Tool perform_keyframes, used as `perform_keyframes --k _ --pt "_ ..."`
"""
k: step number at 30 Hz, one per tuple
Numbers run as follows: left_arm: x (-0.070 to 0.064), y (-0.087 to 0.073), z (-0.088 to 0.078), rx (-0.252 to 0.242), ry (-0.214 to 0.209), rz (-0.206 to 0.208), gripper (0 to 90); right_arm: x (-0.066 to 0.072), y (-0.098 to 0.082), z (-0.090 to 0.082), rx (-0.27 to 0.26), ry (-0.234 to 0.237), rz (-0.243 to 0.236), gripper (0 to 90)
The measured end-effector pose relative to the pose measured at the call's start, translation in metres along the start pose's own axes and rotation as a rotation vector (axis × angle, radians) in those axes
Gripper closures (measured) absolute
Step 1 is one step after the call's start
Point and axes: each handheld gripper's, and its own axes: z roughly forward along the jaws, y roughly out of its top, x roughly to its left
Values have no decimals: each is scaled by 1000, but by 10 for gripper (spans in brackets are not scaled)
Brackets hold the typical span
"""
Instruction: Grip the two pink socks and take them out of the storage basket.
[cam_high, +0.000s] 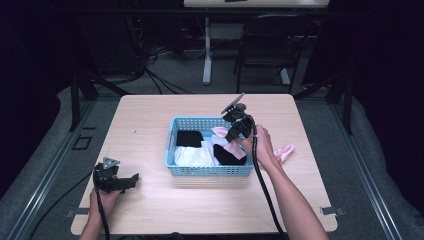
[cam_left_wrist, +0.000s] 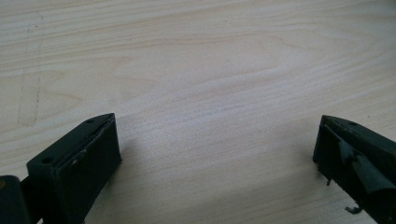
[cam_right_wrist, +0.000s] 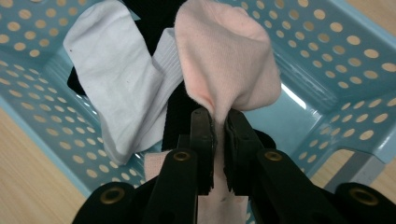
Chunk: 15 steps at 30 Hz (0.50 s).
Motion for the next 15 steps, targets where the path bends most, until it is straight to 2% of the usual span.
perform_keyframes --k 2,15 --pt "0 0 0 0 0 -1 6 1 0 -8 -4 -8 -15 831" --pt "0 0 0 0 1 -1 6 4 -2 -45 -39 -19 -41 831"
